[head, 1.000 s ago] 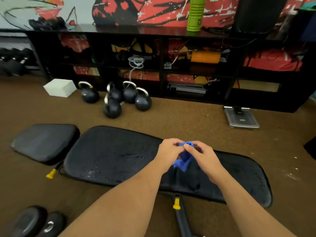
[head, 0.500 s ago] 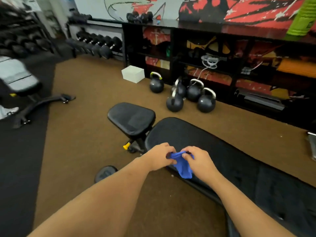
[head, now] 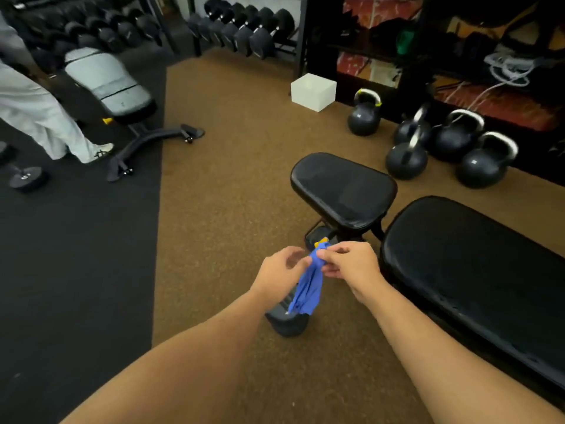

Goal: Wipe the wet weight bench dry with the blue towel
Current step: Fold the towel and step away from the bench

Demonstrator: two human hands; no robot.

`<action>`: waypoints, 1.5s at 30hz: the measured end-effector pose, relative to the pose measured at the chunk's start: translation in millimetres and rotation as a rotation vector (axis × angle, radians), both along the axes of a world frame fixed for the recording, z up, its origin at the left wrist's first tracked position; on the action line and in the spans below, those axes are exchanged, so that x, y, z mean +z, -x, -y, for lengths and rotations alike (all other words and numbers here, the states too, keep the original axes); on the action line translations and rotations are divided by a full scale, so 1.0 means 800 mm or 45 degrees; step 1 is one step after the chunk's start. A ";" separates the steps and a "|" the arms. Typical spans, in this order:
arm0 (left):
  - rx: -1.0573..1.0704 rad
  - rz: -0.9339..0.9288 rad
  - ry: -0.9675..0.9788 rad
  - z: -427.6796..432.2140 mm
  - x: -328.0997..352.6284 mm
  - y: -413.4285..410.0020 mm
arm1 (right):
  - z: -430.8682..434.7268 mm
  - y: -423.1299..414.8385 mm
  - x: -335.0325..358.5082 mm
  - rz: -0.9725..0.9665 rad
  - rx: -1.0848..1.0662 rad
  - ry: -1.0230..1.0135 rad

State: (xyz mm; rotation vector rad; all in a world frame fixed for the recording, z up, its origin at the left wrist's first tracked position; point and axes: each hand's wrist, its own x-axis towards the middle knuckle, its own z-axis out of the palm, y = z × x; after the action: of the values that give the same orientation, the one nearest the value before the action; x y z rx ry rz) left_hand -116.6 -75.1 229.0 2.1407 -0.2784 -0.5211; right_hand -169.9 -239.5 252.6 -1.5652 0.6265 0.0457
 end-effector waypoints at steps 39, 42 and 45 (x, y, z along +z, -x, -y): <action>0.155 -0.099 0.001 -0.072 -0.105 -0.100 | -0.024 -0.117 -0.181 0.184 0.753 0.664; 0.246 -0.010 0.051 -0.071 -0.099 -0.096 | -0.030 -0.108 -0.173 0.363 0.708 0.760; 0.282 -0.044 0.023 -0.082 -0.106 -0.080 | -0.034 -0.096 -0.182 0.367 0.770 0.855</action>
State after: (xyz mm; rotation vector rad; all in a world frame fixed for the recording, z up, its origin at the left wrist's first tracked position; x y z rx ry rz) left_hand -52.3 -9.5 144.2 2.1104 -0.0257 -0.4248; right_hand -93.2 -212.3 106.8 -2.3147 -0.1029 0.0648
